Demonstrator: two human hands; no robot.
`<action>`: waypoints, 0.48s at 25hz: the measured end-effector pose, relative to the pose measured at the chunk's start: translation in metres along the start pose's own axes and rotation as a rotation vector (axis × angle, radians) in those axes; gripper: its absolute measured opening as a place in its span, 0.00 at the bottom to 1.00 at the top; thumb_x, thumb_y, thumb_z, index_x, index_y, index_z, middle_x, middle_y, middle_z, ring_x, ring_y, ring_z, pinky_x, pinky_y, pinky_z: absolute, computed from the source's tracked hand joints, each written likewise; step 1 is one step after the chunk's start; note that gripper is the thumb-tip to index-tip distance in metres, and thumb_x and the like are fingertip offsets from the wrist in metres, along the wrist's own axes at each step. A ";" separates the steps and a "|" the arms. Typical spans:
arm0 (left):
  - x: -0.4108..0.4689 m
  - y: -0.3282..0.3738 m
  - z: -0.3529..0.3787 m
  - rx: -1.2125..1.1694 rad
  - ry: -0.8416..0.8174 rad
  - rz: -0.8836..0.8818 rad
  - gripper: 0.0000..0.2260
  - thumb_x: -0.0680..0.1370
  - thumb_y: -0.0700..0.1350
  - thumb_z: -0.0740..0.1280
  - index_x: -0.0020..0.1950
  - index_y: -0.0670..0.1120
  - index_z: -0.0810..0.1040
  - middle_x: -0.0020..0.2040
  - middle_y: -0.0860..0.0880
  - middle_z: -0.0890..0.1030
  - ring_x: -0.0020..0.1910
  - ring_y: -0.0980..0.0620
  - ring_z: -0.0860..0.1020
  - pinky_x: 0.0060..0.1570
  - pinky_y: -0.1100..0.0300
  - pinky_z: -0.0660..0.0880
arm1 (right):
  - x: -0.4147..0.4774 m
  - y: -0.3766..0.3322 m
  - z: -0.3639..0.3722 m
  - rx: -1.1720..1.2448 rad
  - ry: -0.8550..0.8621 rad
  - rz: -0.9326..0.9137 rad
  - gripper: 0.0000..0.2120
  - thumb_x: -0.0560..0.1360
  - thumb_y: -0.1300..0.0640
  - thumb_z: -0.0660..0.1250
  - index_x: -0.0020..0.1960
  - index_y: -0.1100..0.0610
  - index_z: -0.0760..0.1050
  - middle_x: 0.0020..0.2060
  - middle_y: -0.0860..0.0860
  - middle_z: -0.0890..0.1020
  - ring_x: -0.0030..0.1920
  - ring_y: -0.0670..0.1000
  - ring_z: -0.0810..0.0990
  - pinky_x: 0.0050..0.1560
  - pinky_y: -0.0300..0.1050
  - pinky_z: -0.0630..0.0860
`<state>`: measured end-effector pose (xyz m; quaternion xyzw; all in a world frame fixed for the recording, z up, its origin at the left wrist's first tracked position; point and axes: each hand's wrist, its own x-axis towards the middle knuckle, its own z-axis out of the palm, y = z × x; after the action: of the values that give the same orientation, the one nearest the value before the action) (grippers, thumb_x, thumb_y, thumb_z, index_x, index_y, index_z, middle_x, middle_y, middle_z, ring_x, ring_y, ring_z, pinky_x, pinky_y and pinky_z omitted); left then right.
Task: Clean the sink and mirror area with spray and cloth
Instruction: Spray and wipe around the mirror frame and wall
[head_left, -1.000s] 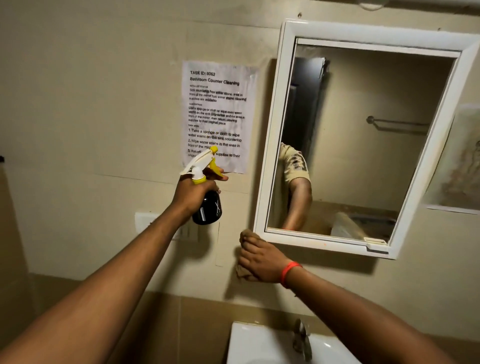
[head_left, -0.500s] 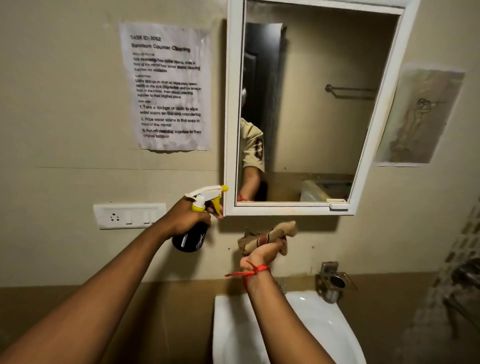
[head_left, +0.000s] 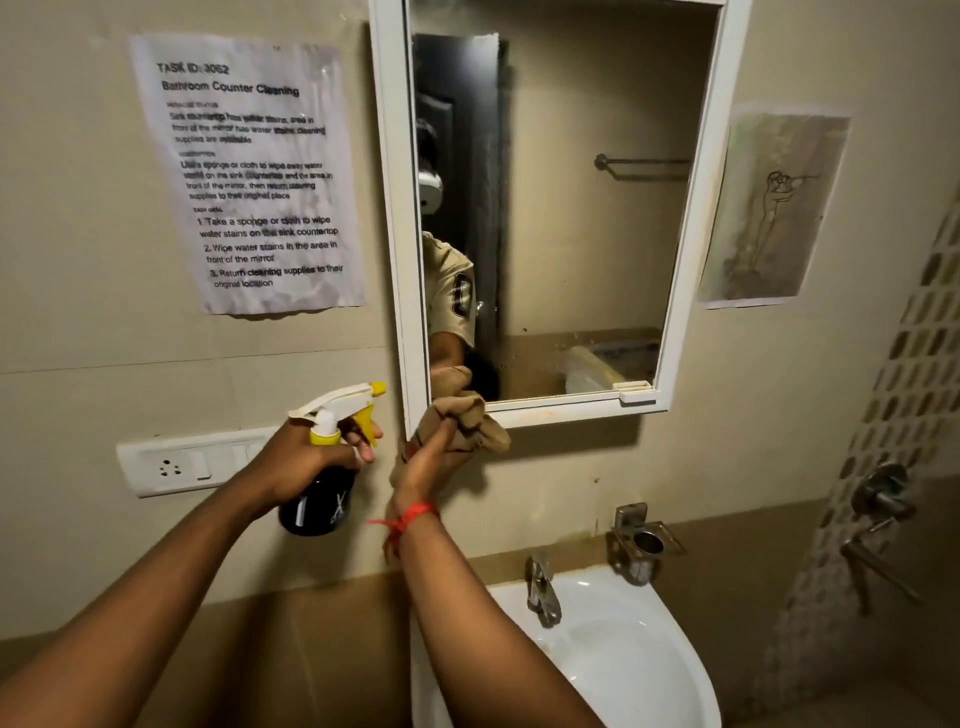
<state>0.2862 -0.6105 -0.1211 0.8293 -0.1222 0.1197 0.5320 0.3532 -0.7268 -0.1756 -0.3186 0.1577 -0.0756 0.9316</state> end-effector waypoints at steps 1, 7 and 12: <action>-0.004 0.000 -0.008 0.012 0.002 -0.003 0.26 0.64 0.34 0.67 0.61 0.49 0.81 0.46 0.45 0.85 0.42 0.46 0.82 0.48 0.50 0.80 | 0.004 -0.007 0.009 -0.118 0.118 -0.044 0.26 0.78 0.47 0.66 0.72 0.55 0.65 0.58 0.56 0.79 0.53 0.59 0.82 0.53 0.48 0.79; -0.004 -0.005 -0.031 0.043 0.005 -0.025 0.17 0.64 0.38 0.70 0.52 0.44 0.82 0.43 0.40 0.83 0.44 0.45 0.82 0.51 0.45 0.79 | 0.032 -0.033 0.024 -0.072 0.428 -0.154 0.27 0.79 0.43 0.62 0.68 0.62 0.69 0.60 0.66 0.80 0.57 0.67 0.80 0.55 0.52 0.78; 0.000 -0.011 -0.011 0.026 -0.043 -0.023 0.20 0.66 0.34 0.69 0.58 0.37 0.79 0.44 0.42 0.84 0.41 0.45 0.81 0.50 0.47 0.77 | 0.081 -0.119 -0.019 -0.066 0.584 -0.248 0.26 0.82 0.43 0.54 0.64 0.65 0.72 0.59 0.66 0.80 0.57 0.67 0.80 0.49 0.49 0.78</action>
<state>0.2892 -0.5956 -0.1258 0.8398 -0.1225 0.0972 0.5198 0.4179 -0.8503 -0.1365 -0.3304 0.3806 -0.2718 0.8198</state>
